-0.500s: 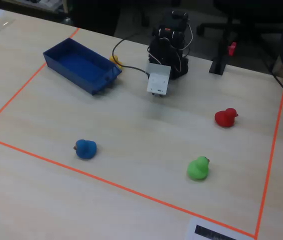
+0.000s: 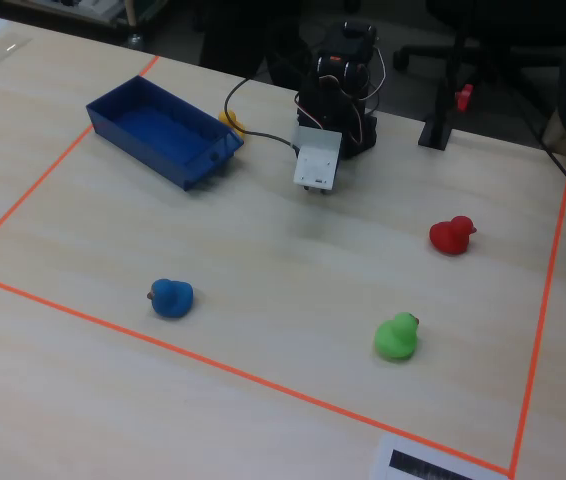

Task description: Grasp green duck and put it into box.

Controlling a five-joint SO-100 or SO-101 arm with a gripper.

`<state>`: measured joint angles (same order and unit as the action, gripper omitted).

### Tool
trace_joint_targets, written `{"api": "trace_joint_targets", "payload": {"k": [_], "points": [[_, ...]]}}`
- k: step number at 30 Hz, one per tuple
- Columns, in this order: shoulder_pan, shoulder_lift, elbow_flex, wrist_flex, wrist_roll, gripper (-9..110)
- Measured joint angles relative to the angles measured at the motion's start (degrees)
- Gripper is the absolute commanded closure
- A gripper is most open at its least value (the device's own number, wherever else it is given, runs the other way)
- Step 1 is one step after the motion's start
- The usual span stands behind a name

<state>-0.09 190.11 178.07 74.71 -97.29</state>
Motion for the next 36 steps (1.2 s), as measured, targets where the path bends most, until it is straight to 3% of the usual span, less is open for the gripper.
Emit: {"api": "trace_joint_targets", "payload": {"k": [36], "points": [[0.0, 0.0, 0.09, 0.0, 0.53, 98]]}}
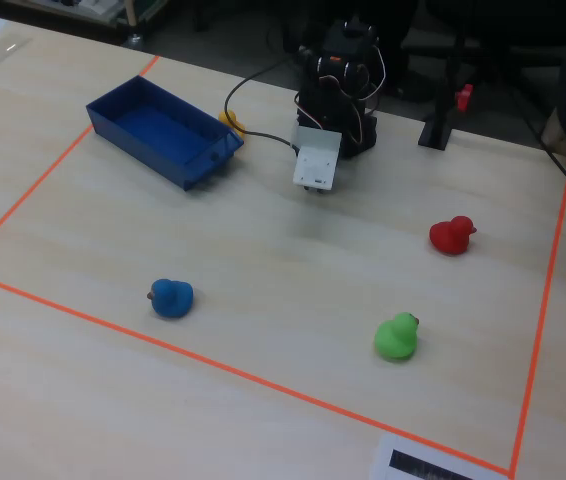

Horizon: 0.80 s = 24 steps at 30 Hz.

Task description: Grasp green duck and put it into box.

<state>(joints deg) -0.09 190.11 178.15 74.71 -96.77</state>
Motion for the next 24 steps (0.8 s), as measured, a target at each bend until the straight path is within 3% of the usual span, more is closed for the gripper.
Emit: {"api": "trace_joint_targets", "payload": {"k": [14, 24], "points": [[0.0, -0.79, 0.18, -0.53, 0.0, 98], [-0.53, -14.5, -1.93, -21.88, -5.36, 98]]}}
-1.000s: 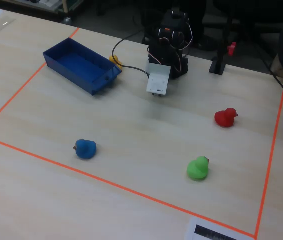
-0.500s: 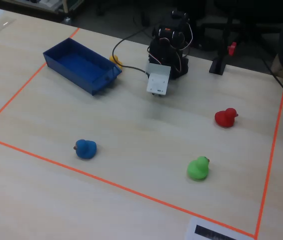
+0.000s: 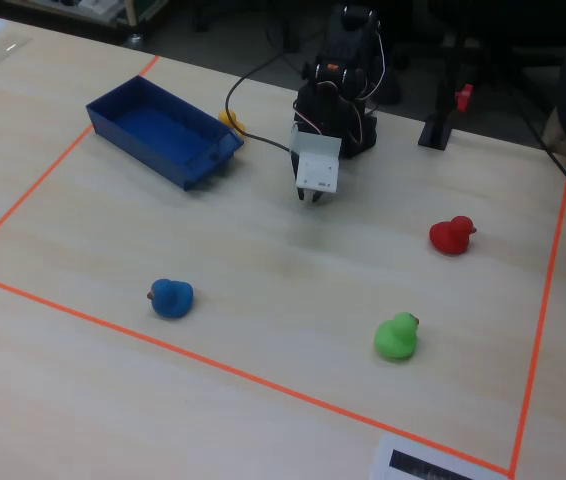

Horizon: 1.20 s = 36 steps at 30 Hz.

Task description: Grasp green duck and put it into box.

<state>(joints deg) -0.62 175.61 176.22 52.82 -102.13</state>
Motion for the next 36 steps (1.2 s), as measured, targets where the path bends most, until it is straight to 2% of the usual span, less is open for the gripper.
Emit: {"api": "trace_joint_targets", "payload": {"k": [6, 15, 19, 22, 29, 36], "points": [[-3.69, -10.72, -12.74, -0.18, 0.0, 99], [-12.39, -33.22, -40.69, 9.23, 0.0, 95], [-15.47, -40.25, -45.53, 3.52, -0.18, 81], [-16.0, -45.26, -47.11, -1.58, 0.0, 75], [-20.21, -59.15, -54.4, -8.7, 0.0, 77], [-24.87, -79.98, -70.75, -13.45, 2.72, 79]]}}
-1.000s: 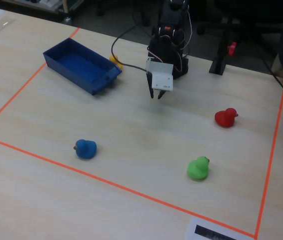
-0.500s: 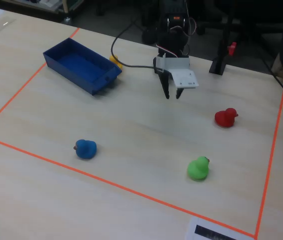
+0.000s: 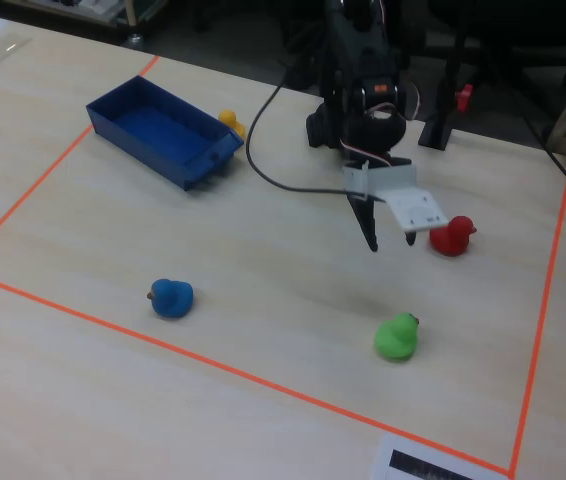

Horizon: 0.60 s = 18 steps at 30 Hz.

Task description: Grasp green duck and put it into box.

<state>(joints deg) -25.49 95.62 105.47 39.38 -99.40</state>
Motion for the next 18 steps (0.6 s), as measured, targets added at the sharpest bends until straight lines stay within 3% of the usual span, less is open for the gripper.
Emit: {"api": "trace_joint_targets", "payload": {"k": [7, 18], "points": [[0.26, -18.9, -17.75, -1.58, 1.14, 77], [0.26, -31.2, -28.3, -4.66, 1.14, 76]]}}
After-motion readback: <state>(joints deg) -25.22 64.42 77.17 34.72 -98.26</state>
